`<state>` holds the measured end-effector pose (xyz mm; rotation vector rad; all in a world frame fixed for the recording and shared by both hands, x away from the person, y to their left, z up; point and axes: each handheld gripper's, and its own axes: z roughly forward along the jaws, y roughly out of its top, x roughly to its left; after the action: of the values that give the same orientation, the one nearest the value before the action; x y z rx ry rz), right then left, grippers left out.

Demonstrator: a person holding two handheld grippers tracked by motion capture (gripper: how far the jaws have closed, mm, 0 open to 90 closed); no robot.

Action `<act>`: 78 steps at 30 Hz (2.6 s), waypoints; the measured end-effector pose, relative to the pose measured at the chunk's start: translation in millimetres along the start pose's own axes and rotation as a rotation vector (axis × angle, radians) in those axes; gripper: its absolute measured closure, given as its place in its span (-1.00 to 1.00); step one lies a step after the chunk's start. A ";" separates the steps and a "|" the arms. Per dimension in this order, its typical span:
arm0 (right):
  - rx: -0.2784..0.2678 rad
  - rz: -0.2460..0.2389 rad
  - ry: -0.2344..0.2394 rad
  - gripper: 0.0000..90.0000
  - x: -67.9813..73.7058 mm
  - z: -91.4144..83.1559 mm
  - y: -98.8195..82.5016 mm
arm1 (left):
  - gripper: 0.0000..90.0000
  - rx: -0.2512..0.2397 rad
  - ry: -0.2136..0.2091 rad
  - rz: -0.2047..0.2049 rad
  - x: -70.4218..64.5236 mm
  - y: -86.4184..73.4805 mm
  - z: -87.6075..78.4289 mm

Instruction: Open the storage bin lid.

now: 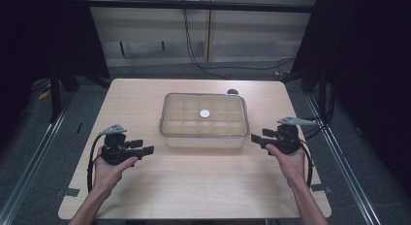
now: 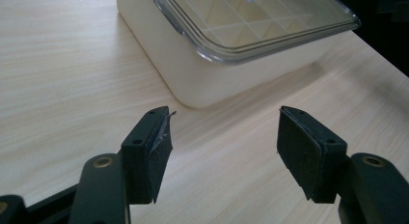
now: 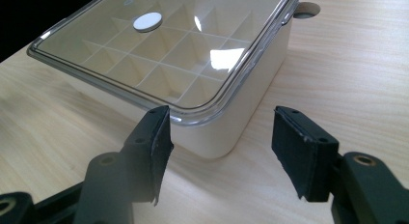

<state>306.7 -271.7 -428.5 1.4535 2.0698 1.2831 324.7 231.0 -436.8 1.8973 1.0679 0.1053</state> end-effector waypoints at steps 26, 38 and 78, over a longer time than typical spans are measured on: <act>0.059 0.023 0.072 -0.24 -20.7 45.9 49.8 | -0.23 0.047 0.022 0.017 1.1 53.2 27.6; 0.102 0.011 0.074 -0.29 -27.9 64.4 69.2 | -0.22 0.071 0.026 0.008 8.9 68.2 40.8; 0.236 0.077 0.051 -0.17 -60.4 123.2 96.8 | -0.33 0.119 0.033 -0.092 36.5 81.4 66.2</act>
<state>473.7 -255.2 -433.4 1.6288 2.2836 1.1460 429.5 196.3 -425.5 1.9547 1.2056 0.0210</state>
